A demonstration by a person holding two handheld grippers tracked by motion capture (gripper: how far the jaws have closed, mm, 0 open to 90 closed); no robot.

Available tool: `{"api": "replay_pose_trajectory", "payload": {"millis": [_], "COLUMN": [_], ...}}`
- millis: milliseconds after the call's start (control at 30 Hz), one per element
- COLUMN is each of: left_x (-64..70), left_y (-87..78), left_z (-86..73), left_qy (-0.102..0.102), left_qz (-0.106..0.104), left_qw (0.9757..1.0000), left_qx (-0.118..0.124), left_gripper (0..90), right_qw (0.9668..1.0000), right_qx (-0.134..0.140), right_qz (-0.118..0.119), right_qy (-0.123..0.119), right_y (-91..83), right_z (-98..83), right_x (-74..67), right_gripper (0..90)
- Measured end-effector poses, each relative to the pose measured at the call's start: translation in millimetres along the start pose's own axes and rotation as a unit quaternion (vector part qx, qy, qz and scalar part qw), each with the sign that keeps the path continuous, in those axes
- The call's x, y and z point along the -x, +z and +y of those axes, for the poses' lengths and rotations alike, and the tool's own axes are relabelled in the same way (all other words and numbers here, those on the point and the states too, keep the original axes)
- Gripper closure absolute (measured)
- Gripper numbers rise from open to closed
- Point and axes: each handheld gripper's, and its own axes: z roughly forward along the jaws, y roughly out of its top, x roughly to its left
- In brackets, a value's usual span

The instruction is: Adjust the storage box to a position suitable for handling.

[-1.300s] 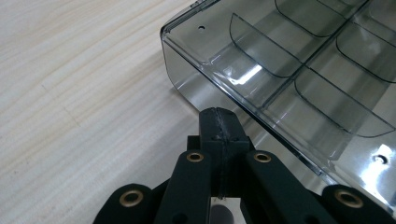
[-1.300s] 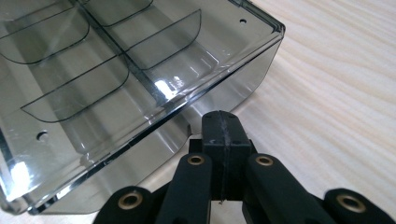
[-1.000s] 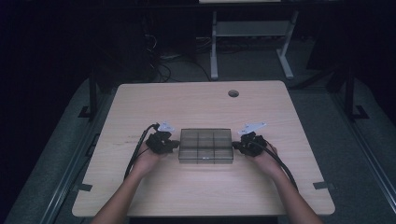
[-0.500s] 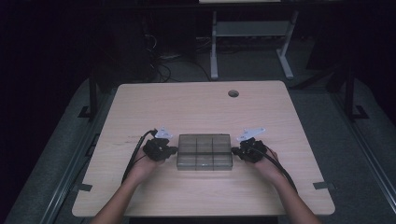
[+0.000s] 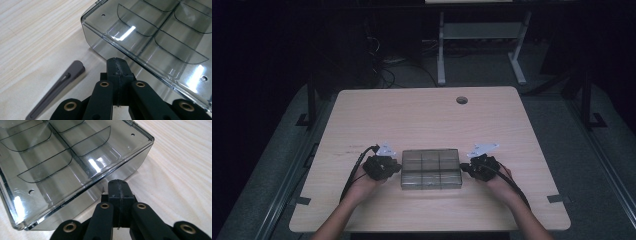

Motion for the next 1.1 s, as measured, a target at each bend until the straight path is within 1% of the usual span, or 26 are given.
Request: {"api": "replay_pose_trajectory", "payload": {"millis": [200,333,467,567,600,633,700,767,800,833,900,933,1000,1033,1100], "left_x": [4.1,9.7,14.9,18.9,19.9,21.7,23.9,27.5,28.2,30.2,31.1,32.1,33.6,34.6,36.3], "left_y": [-4.0,-7.9,-11.1,-13.7,-14.5,-15.5,-17.2,-18.5,-19.2,-19.5,-20.2,-20.4,-20.7,-21.2,-21.7], "left_z": [-6.1,-11.2,-16.1,-20.0,-21.3,-22.6,-24.7,-26.6,-27.2,-27.8,-28.5,-28.8,-29.4,-29.6,-30.5], "left_qy": [-0.002,-0.004,0.000,0.000,0.000,-0.003,0.001,-0.001,0.005,0.001,0.006,0.003,0.006,0.005,0.008], "left_qz": [-0.009,-0.014,-0.017,-0.022,-0.024,-0.026,-0.029,-0.032,-0.032,-0.033,-0.035,-0.036,-0.037,-0.039,-0.039], "left_qw": [1.0000,0.9999,0.9998,0.9997,0.9997,0.9996,0.9996,0.9995,0.9995,0.9994,0.9994,0.9993,0.9993,0.9992,0.9992], "left_qx": [0.003,0.003,0.005,0.006,0.007,0.007,0.007,0.007,0.006,0.006,0.006,0.005,0.006,0.005,0.005], "left_gripper": [90.0,90.0,90.0,90.0,90.0,90.0,90.0,90.0,90.0,90.0,90.0,90.0,90.0,90.0,90.0], "right_qw": [1.0000,0.9999,0.9998,0.9998,0.9997,0.9998,0.9997,0.9998,0.9998,0.9998,0.9998,0.9998,0.9997,0.9998,0.9997], "right_qx": [0.003,0.001,0.005,0.002,0.003,0.004,0.003,0.002,0.003,0.004,0.001,0.001,0.000,0.002,0.000], "right_qz": [0.008,0.013,0.017,0.018,0.020,0.020,0.021,0.021,0.021,0.020,0.021,0.020,0.020,0.020,0.022], "right_qy": [-0.002,0.001,0.001,0.010,0.011,0.008,0.009,0.008,0.008,0.008,0.007,0.006,0.010,0.007,0.015], "right_y": [-4.2,-7.7,-11.0,-14.5,-15.4,-16.3,-18.1,-19.8,-20.4,-21.0,-22.8,-23.5,-25.5,-26.1,-28.6], "right_z": [-5.3,-9.1,-13.9,-17.4,-18.7,-19.9,-21.5,-22.9,-23.7,-24.5,-25.7,-26.5,-28.4,-29.4,-31.9], "right_x": [-6.8,-13.3,-18.7,-24.4,-26.0,-27.3,-30.6,-32.9,-33.7,-34.6,-36.4,-37.3,-39.7,-40.3,-42.9], "right_gripper": [90.0,90.0,90.0,90.0,90.0,90.0,90.0,90.0,90.0,90.0,90.0,90.0,90.0,90.0,90.0]}}
